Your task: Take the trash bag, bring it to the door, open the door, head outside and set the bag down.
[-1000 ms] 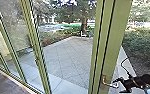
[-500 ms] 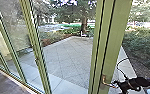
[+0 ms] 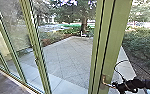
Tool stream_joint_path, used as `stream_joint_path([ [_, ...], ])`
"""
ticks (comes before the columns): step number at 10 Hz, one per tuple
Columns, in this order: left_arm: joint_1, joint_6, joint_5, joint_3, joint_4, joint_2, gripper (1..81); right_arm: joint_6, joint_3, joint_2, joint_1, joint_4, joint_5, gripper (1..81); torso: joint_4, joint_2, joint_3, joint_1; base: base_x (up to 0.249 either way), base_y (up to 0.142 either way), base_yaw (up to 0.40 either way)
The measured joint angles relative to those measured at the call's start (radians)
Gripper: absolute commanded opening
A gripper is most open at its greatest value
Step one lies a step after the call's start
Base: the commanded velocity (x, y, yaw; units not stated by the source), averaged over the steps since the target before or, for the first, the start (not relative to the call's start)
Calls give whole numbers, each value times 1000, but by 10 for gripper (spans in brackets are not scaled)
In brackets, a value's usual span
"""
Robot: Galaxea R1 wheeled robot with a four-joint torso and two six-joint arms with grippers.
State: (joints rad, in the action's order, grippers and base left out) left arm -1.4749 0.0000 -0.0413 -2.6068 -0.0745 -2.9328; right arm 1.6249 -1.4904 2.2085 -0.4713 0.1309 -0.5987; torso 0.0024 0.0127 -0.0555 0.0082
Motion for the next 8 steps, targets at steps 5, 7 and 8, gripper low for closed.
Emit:
stream_joint_path([
  [5, 0, 0, 4, 0, 0, -1, 10, -1, -55, 47, -58, 88, 46, 811, 0, 0, 0, -1, 0, 0, 0],
  [7, 0, 0, 4, 0, 0, -2, 10, 16, -68, 67, -83, 149, 57, 811, 0, 0, 0, -1, 0, 0, 0],
  [8, 0, 0, 4, 0, 0, -2, 10, 17, -68, 68, -85, 158, 52, 811, 0, 0, 1, -1, 0, 0, 0],
])
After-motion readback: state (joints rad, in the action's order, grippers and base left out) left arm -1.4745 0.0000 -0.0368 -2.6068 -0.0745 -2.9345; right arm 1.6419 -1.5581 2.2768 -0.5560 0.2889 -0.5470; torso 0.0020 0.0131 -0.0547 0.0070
